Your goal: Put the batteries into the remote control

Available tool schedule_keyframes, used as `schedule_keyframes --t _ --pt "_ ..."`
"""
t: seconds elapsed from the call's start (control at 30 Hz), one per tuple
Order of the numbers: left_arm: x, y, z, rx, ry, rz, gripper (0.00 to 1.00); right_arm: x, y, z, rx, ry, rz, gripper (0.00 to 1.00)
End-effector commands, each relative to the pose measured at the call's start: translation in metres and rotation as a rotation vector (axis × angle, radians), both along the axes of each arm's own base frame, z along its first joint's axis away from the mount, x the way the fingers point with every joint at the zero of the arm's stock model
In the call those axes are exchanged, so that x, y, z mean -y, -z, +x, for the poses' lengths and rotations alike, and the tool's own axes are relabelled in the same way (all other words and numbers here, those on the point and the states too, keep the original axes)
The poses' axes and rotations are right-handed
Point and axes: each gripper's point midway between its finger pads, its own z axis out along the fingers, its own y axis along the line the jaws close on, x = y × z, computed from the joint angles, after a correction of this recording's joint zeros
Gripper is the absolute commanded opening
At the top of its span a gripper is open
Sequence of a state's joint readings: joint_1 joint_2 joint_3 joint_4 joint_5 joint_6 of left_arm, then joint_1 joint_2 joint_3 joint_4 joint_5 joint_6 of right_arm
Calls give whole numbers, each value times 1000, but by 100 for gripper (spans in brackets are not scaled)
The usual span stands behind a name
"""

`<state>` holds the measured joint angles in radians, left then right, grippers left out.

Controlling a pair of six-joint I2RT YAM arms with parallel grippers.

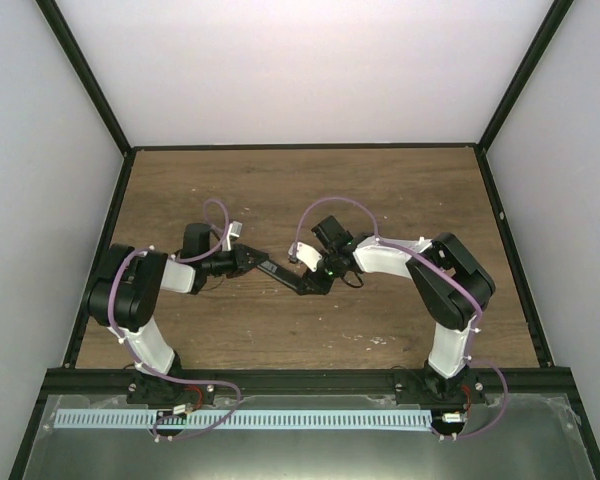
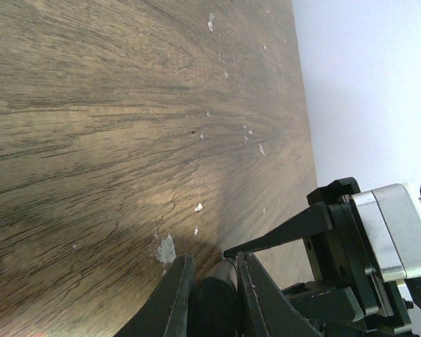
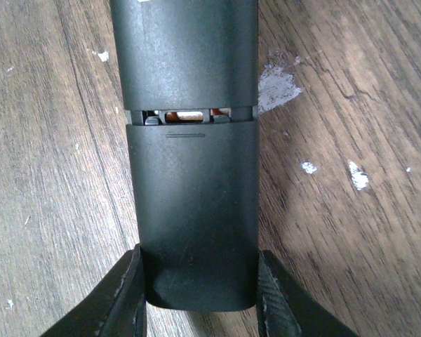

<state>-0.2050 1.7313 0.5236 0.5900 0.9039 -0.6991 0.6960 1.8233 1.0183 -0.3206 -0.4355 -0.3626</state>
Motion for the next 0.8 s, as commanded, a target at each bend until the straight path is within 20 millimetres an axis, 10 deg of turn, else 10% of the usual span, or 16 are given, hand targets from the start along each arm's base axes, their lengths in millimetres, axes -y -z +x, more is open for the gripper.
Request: schedule_keyframes --t 0.0,0.77 --pt "-8 10 6 39 -31 73 0 -5 2 1 16 -17 -13 28" --pt "-8 8 7 43 -30 68 0 -11 -19 5 72 -29 37 50"
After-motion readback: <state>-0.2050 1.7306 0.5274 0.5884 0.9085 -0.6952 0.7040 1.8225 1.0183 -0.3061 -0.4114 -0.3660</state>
